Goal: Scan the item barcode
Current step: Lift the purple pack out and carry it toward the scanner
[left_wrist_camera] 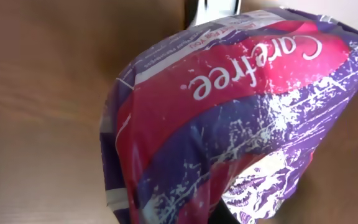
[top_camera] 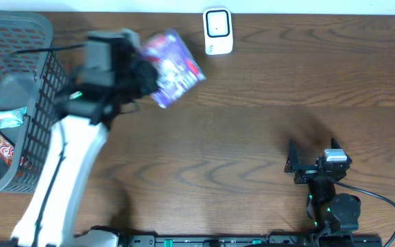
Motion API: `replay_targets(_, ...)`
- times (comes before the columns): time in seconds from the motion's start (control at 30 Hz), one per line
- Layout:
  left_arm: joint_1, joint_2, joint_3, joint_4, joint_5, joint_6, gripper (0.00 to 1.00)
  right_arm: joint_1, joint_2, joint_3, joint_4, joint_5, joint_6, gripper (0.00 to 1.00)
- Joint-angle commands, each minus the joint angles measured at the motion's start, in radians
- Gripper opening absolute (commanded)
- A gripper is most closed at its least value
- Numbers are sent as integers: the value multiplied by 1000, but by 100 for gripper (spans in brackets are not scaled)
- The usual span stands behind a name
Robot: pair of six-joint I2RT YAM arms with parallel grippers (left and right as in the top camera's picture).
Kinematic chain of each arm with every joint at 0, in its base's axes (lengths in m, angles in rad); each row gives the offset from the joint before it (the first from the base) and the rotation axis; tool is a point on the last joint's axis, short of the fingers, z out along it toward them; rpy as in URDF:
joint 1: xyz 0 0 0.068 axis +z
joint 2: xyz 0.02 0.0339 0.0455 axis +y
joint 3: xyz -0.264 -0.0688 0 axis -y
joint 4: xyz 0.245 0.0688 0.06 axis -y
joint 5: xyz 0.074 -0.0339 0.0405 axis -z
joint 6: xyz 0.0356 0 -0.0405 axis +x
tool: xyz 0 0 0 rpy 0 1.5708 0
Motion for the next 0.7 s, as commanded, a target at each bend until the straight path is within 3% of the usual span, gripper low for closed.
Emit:
replay_targets(0.0,-85,105,6,-2,12,35,7,6,-4,-3,-2,-1,10,99)
replay_targets(0.3,-254,350,6,41,12,35,7,6,-4,-3,-2,-1,10,99)
replay_targets(0.67,-290,382,6,255,12,35,8,6,-4,-3,-2,-1,10,99)
